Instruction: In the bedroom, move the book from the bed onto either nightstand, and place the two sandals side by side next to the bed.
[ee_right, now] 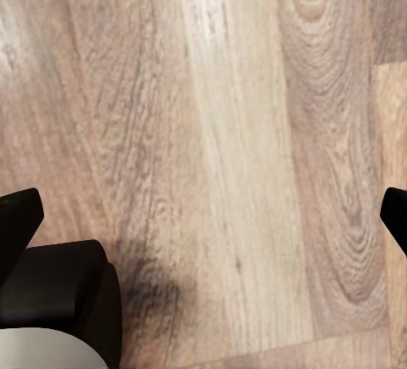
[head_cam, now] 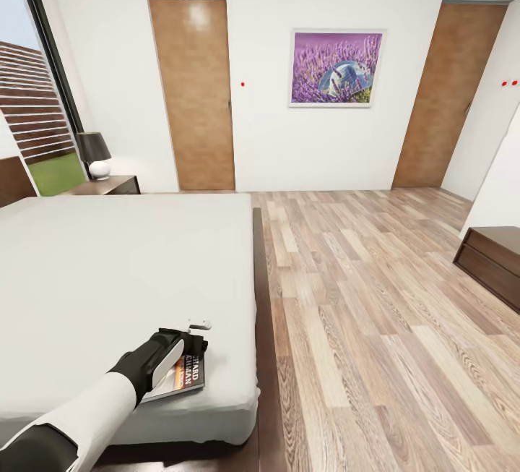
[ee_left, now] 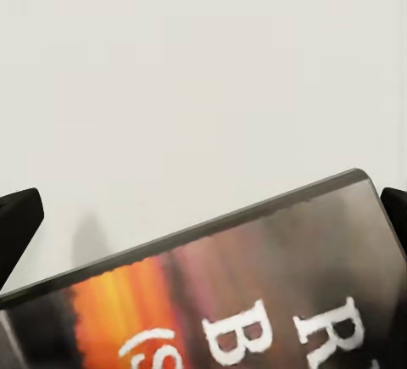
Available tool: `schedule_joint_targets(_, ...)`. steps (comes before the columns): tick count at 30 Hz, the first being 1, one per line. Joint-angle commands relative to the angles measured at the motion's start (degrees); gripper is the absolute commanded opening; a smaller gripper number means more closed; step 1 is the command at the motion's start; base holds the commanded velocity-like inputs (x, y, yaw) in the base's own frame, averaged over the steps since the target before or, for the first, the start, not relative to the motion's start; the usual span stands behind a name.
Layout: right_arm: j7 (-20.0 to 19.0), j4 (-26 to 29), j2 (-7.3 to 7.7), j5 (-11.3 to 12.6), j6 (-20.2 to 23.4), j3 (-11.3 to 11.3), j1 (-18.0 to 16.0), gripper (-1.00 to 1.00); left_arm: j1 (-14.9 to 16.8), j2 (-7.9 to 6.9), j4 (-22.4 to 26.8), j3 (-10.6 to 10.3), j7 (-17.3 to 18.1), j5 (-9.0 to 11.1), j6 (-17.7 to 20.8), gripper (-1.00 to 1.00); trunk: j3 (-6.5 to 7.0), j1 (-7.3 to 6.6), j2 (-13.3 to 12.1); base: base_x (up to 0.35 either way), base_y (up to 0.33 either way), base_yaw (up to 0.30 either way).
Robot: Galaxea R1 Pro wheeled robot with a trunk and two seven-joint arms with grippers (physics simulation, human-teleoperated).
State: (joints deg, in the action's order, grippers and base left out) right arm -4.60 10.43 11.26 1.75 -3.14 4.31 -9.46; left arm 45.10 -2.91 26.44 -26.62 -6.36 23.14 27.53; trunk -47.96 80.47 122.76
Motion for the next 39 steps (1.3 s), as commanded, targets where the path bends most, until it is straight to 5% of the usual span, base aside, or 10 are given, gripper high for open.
schedule_joint_targets(1,-0.4,-0.1,-0.01,0.2,-0.2,0.4,0.0,1.0,0.0,-0.08,-0.3,-0.6,-0.3,0.6,0.5,1.0,-0.07,0.0,0.0,0.0,0.0,0.0)
schedule_joint_targets(39,-0.4,-0.1,-0.01,0.2,-0.2,0.4,0.0,1.0,0.0,-0.08,-0.3,-0.6,-0.3,0.6,0.5,1.0,-0.07,0.0,0.0,-0.004,0.0,0.0)
